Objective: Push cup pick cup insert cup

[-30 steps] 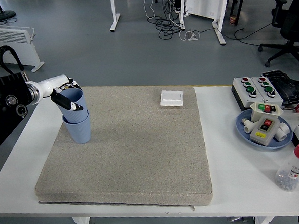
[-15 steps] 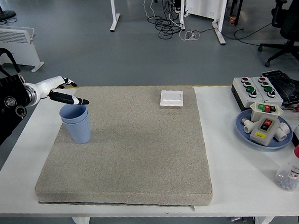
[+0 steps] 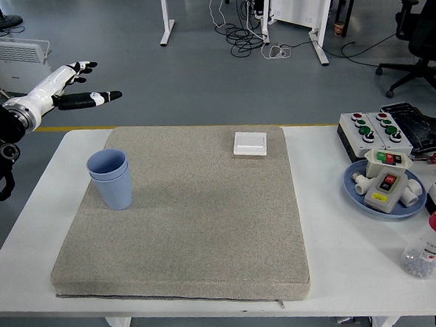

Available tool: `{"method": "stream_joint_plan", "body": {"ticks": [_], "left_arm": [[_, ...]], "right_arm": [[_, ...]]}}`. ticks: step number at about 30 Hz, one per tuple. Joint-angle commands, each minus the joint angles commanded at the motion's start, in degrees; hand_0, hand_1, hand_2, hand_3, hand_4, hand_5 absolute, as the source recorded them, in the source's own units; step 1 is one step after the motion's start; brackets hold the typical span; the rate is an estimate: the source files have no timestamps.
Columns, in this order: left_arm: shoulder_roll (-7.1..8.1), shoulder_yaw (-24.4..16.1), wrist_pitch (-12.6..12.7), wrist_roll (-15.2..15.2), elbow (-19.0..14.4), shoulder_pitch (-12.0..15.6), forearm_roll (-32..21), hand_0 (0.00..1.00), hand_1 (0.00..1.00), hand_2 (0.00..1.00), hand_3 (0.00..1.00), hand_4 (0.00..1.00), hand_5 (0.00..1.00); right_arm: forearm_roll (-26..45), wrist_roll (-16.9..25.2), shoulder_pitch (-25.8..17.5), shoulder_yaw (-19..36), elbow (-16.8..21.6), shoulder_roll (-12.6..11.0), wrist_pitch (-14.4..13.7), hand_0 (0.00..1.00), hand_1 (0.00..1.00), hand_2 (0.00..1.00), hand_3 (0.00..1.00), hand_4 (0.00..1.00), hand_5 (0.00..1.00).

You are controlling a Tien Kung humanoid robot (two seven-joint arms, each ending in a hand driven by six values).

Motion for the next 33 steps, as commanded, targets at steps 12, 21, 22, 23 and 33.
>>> {"method": "stream_joint_plan", "body": {"ticks": [12,21,22,23,33], "left_arm": [[1.32,-21.1,3.6,4.9,-18.1,19.3,-26.8,0.726,0.687,0.712,0.694,0.576,0.998],[-3.42,-35.1,0.7,6.1,-26.4,39.5,-38.1,0.733,0.697,0.72,0.709,0.589,0.998],[-4.17,-35.5,0.4,4.9,-26.4,41.0,-39.3,0.733,0.697,0.72,0.709,0.589,0.998],[-4.66,-35.7,0.2,4.0,-26.4,42.0,-40.2,0.733,0.697,0.72,0.709,0.589,0.998],[-13.96,-36.7,-3.6,-6.5,-25.1,52.7,-54.2,0.804,0.781,0.818,0.787,0.613,0.998]], "right_arm": [[-0.8,0.0,-0.2,0.8,0.0,0.0,0.1,0.725,0.649,0.651,0.579,0.125,0.473],[-1.6,0.0,-0.6,1.4,0.0,0.3,0.0,0.725,0.649,0.651,0.579,0.125,0.473],[-1.7,0.0,-0.7,1.4,0.0,0.4,0.0,0.725,0.649,0.651,0.579,0.125,0.473],[-1.8,0.0,-0.7,1.4,0.0,0.4,0.0,0.725,0.649,0.651,0.579,0.125,0.473],[-2.2,-0.1,-0.8,1.2,0.0,0.4,0.0,0.725,0.649,0.652,0.579,0.125,0.473]]}}
